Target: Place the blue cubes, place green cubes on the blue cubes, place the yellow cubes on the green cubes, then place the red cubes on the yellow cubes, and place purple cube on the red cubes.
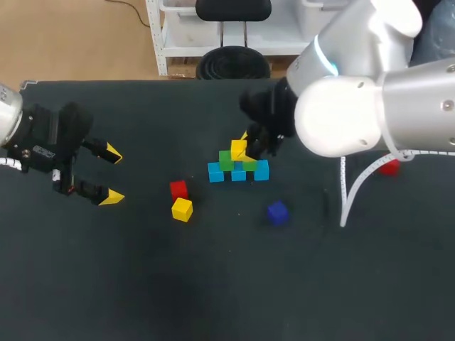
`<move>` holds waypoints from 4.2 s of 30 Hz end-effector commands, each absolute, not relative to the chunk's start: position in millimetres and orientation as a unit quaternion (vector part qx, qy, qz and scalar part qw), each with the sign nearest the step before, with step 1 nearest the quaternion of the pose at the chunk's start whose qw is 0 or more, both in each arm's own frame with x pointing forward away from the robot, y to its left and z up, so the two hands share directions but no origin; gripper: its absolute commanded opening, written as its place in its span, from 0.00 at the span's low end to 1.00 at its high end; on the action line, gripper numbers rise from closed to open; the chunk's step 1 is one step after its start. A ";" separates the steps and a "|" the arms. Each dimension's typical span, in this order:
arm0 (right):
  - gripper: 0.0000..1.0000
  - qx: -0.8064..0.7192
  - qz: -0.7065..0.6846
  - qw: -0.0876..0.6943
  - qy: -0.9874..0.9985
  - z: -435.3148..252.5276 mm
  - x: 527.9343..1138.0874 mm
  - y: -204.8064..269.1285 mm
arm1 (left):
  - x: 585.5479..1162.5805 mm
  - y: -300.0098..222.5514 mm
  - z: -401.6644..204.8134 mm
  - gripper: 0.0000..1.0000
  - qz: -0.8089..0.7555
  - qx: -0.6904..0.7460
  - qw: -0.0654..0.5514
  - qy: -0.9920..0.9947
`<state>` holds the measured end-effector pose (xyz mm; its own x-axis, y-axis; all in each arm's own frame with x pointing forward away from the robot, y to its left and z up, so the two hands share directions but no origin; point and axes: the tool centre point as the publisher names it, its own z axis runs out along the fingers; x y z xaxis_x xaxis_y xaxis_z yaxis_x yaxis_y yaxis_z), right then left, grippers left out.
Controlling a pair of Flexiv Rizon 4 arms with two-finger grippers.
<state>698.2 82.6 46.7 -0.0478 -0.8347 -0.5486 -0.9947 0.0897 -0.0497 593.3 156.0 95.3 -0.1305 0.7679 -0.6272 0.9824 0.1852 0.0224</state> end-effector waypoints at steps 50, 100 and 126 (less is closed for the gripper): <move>0.00 -0.647 0.183 0.220 0.707 42.0 705.8 83.3 | 594.5 156.5 94.1 1.00 -0.205 0.605 0.264 0.722; 1.00 -0.628 0.177 0.241 0.718 62.7 705.1 67.0 | 594.5 156.5 94.1 1.00 -0.205 0.605 0.264 0.722; 1.00 -0.663 0.217 0.251 0.671 91.4 680.9 -4.2 | 594.5 156.5 94.1 1.00 -0.205 0.605 0.264 0.722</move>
<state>680.4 6.8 89.6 -0.0003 -0.7972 -0.6038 -0.9978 0.0406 -0.0532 593.4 155.9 95.3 -0.1305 0.7679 -0.6272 0.9824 0.1852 0.0224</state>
